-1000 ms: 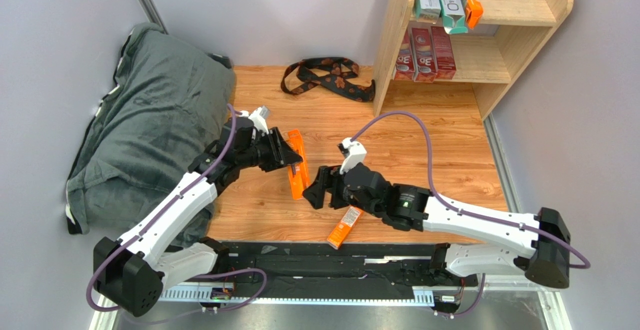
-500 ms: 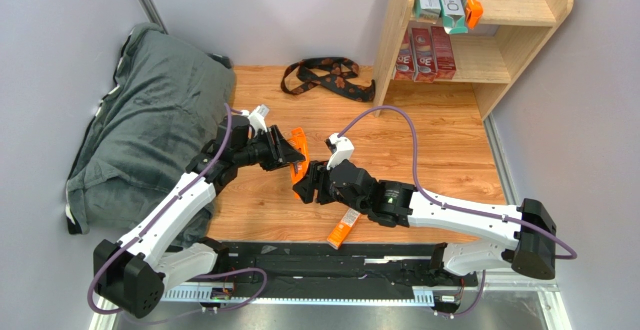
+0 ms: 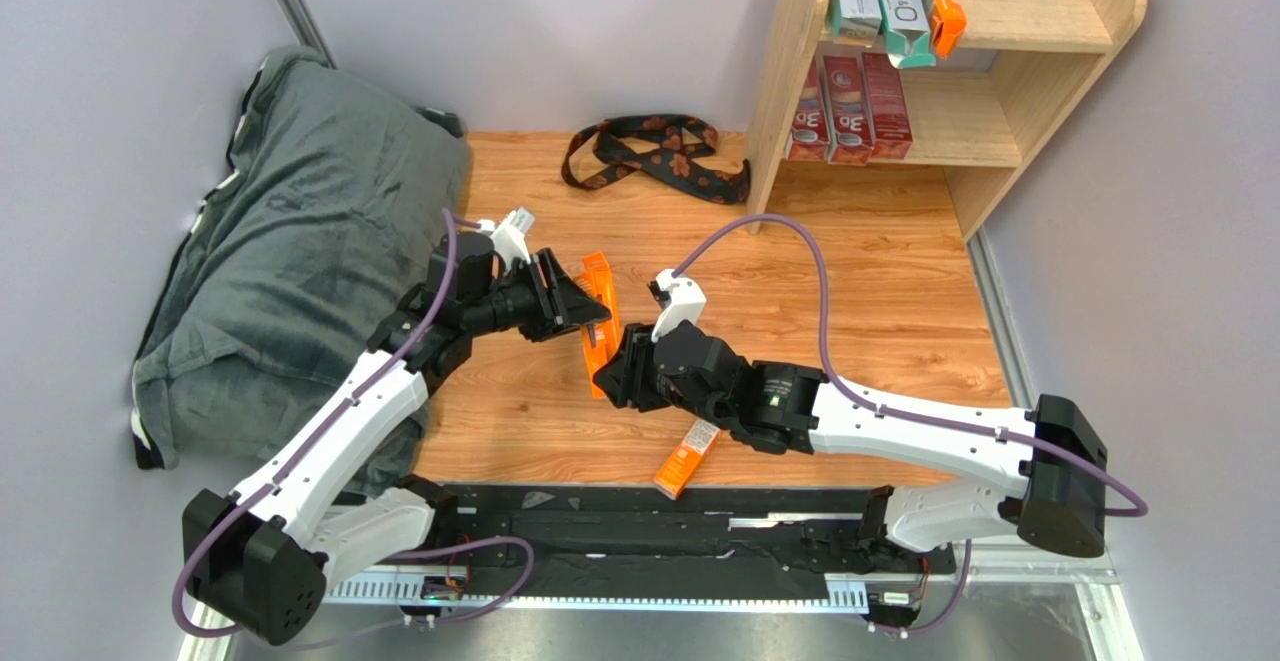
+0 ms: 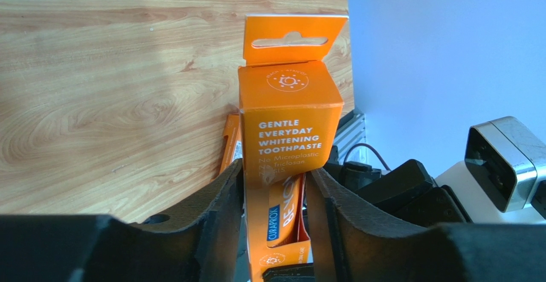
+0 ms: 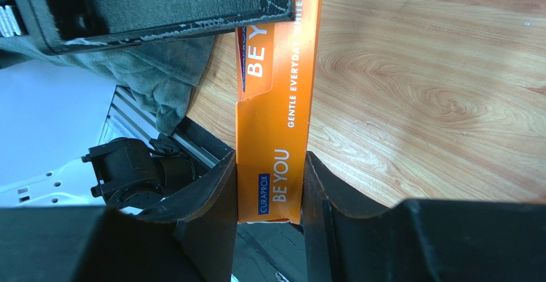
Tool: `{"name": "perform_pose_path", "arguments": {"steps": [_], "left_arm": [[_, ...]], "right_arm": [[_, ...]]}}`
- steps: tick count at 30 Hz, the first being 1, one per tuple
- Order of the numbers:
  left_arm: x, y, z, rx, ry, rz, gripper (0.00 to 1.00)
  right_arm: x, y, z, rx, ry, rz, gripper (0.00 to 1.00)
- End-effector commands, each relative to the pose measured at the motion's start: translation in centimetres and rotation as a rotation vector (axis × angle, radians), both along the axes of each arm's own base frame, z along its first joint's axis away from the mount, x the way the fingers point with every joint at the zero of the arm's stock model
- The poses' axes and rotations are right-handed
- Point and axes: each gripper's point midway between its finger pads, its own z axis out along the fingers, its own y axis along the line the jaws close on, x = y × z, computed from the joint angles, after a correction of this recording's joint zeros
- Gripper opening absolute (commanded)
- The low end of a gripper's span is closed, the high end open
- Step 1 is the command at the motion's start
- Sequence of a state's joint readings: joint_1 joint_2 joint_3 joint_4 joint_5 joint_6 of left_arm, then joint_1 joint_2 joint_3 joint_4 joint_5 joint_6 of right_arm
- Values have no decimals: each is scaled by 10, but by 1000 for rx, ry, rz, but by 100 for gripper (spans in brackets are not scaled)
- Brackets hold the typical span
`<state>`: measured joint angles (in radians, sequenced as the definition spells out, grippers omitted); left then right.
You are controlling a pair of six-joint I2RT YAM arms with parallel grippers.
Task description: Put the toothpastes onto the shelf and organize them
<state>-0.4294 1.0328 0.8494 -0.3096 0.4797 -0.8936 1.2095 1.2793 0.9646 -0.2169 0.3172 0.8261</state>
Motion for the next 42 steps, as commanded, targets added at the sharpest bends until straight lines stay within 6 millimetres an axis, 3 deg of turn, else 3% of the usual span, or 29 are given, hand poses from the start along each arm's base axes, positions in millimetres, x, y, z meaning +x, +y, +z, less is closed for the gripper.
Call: {"name": "perform_pose_path", "arguments": {"steps": [1,8,11,18,19,25,30,33,34,37,38,40,41,42], "left_arm": [[2,1,21,-41,-61,13,51],[1,6,27,1,-102,4,77],[2,9,37,34,-150,-6,83],[11,41,36,286,-223,32,85],[12,53,26,362,-190,58,85],[20,104,21,630,-200,188,86],[20,114,18,682,-202,200,87],[20,112,12,684,-189,187,87],[21,111,9,683,-186,182,87],[20,109,1,686,-169,168,87],[20,109,-3,689,-160,162,87],[20,106,-6,684,-157,151,87],[20,106,-10,685,-149,146,87],[19,104,-12,682,-144,139,87]], "right_arm": [[4,1,22,32,-21,-28,35],[9,-8,27,17,-44,-52,35],[12,-14,28,8,-44,-65,35],[18,-37,30,-14,-58,-107,34],[21,-41,30,-19,-62,-117,34],[25,-59,35,-22,-74,-151,34],[27,-67,43,-42,-91,-155,35],[31,-73,62,-59,-126,-150,35],[36,-74,82,-34,-147,-161,35],[49,-87,105,-74,-196,-175,35],[53,-91,129,-58,-219,-186,35],[65,-104,148,-82,-266,-209,35],[70,-109,171,-65,-291,-223,35],[74,-113,181,-65,-310,-232,35]]}}
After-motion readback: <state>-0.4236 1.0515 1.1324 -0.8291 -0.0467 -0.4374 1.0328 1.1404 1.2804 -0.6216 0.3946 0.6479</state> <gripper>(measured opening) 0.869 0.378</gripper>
